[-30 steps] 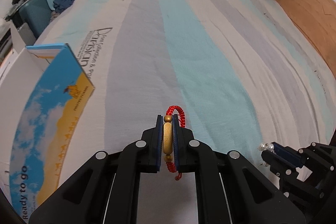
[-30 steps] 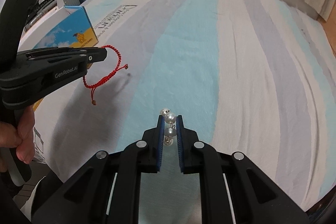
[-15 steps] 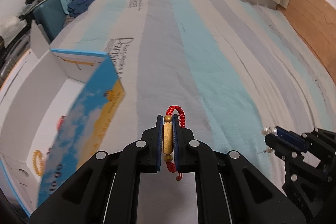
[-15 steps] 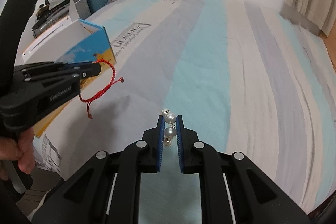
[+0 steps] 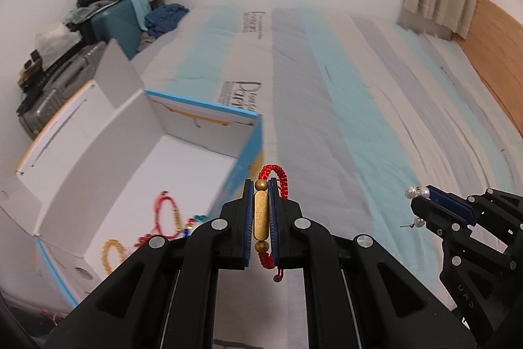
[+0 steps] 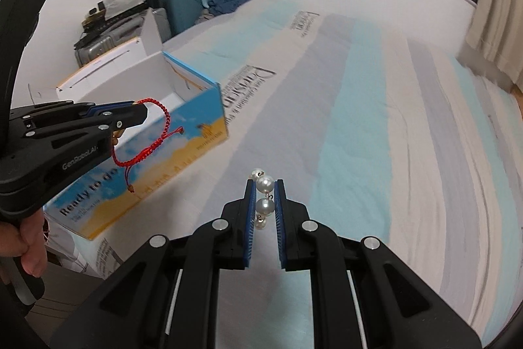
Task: Organize jewelry
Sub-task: 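Carry both held items over the white cardboard box with both tools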
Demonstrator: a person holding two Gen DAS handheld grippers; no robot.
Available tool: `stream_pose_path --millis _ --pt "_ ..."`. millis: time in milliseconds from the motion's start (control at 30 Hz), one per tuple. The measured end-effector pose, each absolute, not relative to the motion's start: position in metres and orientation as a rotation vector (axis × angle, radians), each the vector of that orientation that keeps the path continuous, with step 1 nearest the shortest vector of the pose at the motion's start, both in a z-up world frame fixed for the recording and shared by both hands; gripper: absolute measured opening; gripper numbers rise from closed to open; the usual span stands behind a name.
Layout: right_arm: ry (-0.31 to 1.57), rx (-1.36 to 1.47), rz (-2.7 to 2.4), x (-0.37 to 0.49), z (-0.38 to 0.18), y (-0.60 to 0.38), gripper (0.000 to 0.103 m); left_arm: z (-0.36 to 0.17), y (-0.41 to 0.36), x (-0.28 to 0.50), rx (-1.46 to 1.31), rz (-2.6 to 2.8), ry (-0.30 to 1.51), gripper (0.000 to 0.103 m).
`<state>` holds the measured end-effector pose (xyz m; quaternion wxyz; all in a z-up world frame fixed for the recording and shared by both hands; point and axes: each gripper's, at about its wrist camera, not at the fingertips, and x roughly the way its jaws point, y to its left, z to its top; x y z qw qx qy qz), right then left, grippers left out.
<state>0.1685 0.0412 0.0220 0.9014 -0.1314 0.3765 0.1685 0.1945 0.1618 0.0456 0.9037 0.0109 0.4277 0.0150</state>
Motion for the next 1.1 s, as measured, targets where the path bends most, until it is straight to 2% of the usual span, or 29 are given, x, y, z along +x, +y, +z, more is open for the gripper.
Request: stream_pose_path --millis 500,1100 --pt "0.712 -0.346 0.455 0.17 0.046 0.133 0.01 0.076 0.244 0.174 -0.007 0.12 0.859 0.008" --pt "0.748 -0.484 0.604 0.19 0.022 0.25 0.011 0.037 0.341 0.159 -0.099 0.197 0.953 0.008"
